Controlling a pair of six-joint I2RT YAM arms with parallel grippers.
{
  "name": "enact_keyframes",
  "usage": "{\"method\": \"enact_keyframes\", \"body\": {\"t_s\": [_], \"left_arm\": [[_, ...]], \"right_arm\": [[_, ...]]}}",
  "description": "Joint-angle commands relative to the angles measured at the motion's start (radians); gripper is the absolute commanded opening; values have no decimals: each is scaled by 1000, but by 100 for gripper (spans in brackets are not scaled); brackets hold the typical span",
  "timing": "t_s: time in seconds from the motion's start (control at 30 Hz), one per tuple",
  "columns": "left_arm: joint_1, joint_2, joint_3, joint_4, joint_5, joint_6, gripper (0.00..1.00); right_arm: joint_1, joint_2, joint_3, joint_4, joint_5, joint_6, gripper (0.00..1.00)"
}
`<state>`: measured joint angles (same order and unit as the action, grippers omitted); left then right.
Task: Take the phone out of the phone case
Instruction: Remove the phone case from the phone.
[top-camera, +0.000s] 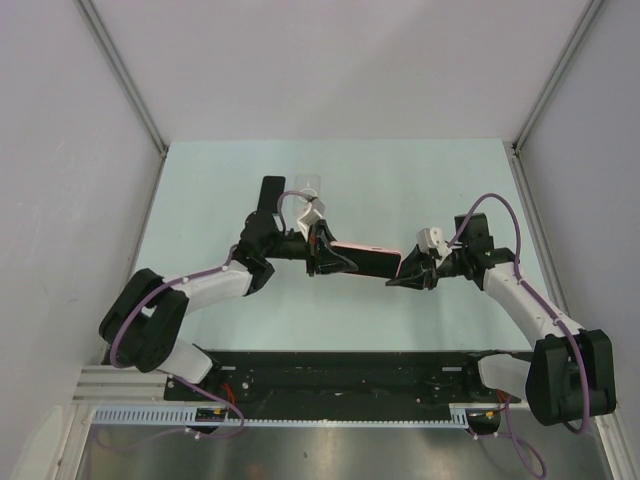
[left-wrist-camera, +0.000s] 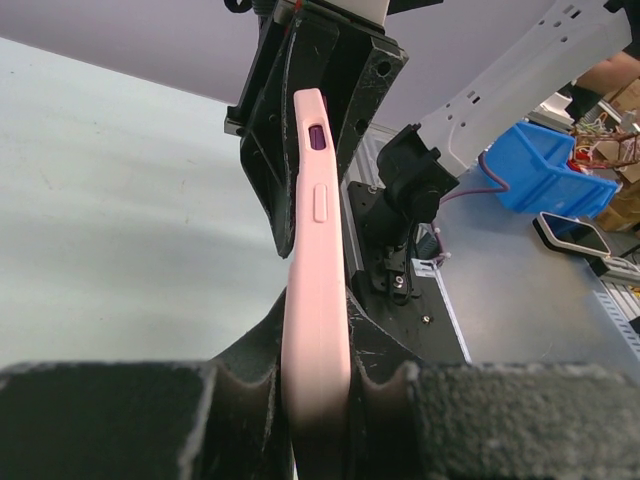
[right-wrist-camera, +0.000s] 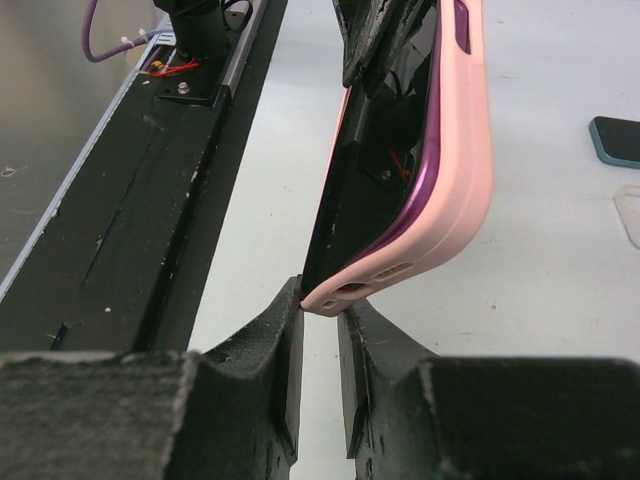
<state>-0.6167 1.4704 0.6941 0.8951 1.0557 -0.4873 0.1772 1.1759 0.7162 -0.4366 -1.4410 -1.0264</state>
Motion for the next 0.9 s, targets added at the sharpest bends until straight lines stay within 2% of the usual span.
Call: {"method": "enact_keyframes", "body": {"t_s": [0.0, 0.07, 0.43, 0.87], "left_arm": [[-72, 4, 53, 53, 182, -43, 0], [-77, -1, 54, 53, 205, -46, 0], [-101, 1, 67, 54, 291, -69, 0], [-121, 18, 76, 54, 360, -89, 0]], "right_arm": [[-2, -15, 11, 59, 30, -70, 3], [-5, -15, 11, 27, 27, -131, 2], [-7, -24, -9, 49, 59, -159, 1], [-10, -38, -27, 21, 91, -282, 0]]}}
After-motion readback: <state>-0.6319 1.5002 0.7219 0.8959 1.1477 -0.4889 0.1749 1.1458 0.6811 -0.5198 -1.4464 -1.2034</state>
